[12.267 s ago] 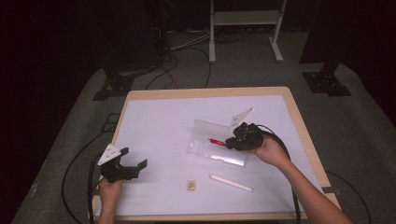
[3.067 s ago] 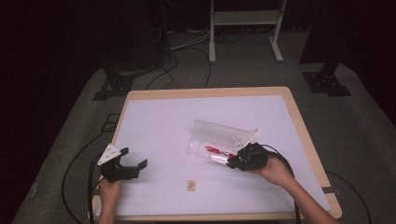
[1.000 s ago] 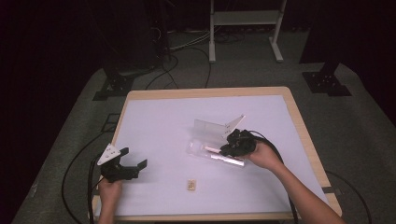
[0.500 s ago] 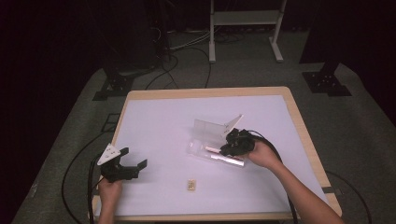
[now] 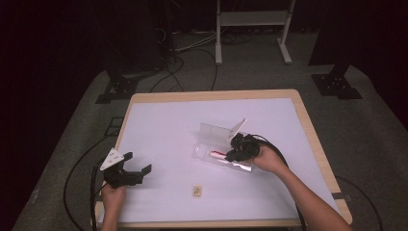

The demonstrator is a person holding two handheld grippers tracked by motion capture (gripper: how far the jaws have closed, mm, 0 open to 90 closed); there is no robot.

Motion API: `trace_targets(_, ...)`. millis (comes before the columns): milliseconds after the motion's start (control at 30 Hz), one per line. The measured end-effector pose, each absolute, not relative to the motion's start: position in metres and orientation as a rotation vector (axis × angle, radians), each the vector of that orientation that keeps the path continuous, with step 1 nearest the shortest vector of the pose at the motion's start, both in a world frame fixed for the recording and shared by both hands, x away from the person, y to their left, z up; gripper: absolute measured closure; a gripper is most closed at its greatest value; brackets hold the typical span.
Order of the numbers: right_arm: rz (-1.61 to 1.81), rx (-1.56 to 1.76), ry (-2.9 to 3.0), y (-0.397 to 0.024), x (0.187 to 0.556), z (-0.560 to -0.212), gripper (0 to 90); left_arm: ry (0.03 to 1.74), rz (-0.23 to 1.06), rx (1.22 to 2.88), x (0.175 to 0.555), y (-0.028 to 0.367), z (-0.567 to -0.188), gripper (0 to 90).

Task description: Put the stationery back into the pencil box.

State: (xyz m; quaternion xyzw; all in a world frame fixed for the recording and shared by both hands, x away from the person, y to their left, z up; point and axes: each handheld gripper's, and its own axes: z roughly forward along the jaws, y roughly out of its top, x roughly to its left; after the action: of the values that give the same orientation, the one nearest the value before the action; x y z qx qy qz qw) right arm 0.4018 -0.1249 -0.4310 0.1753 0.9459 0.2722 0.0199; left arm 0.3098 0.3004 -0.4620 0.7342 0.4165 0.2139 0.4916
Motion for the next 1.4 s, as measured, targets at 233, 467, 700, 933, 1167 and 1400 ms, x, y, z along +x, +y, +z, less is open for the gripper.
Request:
trace_targets(233,0.832,0.553,2.951,-0.123,0.404,-0.435,78.1,1.011,0.519,1.780,0.310,0.300,-0.462,0.0)
trace_targets(467,0.819,0.567,2.969,-0.122,0.405,-0.439,78.1,1.009,0.521,1.783,0.310,0.300,-0.462,0.0)
trace_targets(700,0.805,0.566,2.989,-0.119,0.405,-0.443,77.7,1.010,0.518,1.781,0.310,0.300,-0.462,0.0)
trace_targets(933,0.816,0.564,2.989,-0.121,0.407,-0.443,77.2,1.011,0.516,1.780,0.310,0.301,-0.462,0.0)
trace_targets(1167,0.835,0.585,2.982,-0.124,0.406,-0.443,75.8,1.011,0.517,1.781,0.310,0.300,-0.462,0.0)
trace_targets(1400,0.888,0.582,2.950,-0.129,0.405,-0.437,74.4,1.010,0.518,1.782,0.310,0.301,-0.462,0.0)
